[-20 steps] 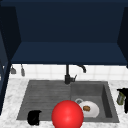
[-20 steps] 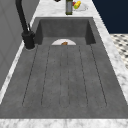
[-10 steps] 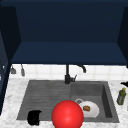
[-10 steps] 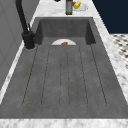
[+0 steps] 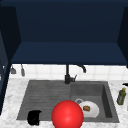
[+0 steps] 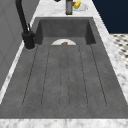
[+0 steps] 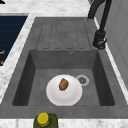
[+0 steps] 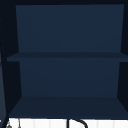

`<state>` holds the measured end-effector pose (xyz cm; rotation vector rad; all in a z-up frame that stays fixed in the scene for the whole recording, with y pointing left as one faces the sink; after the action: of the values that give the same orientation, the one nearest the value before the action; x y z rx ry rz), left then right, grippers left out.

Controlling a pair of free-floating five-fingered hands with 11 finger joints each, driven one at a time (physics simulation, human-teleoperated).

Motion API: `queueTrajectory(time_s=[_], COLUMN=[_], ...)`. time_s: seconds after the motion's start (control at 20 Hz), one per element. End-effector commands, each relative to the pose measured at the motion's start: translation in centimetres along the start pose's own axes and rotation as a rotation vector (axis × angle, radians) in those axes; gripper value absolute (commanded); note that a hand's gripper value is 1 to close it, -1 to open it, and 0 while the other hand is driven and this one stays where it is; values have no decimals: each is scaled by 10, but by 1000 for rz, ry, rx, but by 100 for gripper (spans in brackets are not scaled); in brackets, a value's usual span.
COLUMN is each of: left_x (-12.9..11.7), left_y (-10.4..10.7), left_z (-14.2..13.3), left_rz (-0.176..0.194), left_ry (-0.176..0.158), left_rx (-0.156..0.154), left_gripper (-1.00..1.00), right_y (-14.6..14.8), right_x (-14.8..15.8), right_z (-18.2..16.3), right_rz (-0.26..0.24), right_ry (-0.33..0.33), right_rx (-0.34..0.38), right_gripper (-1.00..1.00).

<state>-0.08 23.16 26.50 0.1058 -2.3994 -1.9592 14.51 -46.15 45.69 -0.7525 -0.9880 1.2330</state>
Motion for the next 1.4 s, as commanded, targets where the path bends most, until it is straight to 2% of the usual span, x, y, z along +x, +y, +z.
queueTrajectory(time_s=[0.0, 0.2, 0.35, 0.55, 0.95, 1.2, 1.35], left_x=[0, 0, 0, 0, 0, 0, 0], left_y=[0, 0, 0, 0, 0, 0, 0], left_z=[0, 0, 0, 0, 0, 0, 0], left_rz=[0, 0, 0, 0, 0, 0, 0], left_ry=[0, 0, 0, 0, 0, 0, 0], left_rx=[0, 0, 0, 0, 0, 0, 0], left_gripper=[0, 0, 0, 0, 0, 0, 0], right_y=[18, 44, 36, 37, 26, 15, 0], right_x=[-12, -18, -50, -76, -126, -136, -142], right_z=[-21, -36, -42, -52, -76, -98, -98], right_rz=[52, 62, -8, -29, -60, -75, -86], right_ry=[4, 26, -6, -48, -64, -44, -41], right_rx=[-7, -41, -41, -33, -16, 62, 96], right_gripper=[-100, -100, -100, -100, -100, -100, -100])
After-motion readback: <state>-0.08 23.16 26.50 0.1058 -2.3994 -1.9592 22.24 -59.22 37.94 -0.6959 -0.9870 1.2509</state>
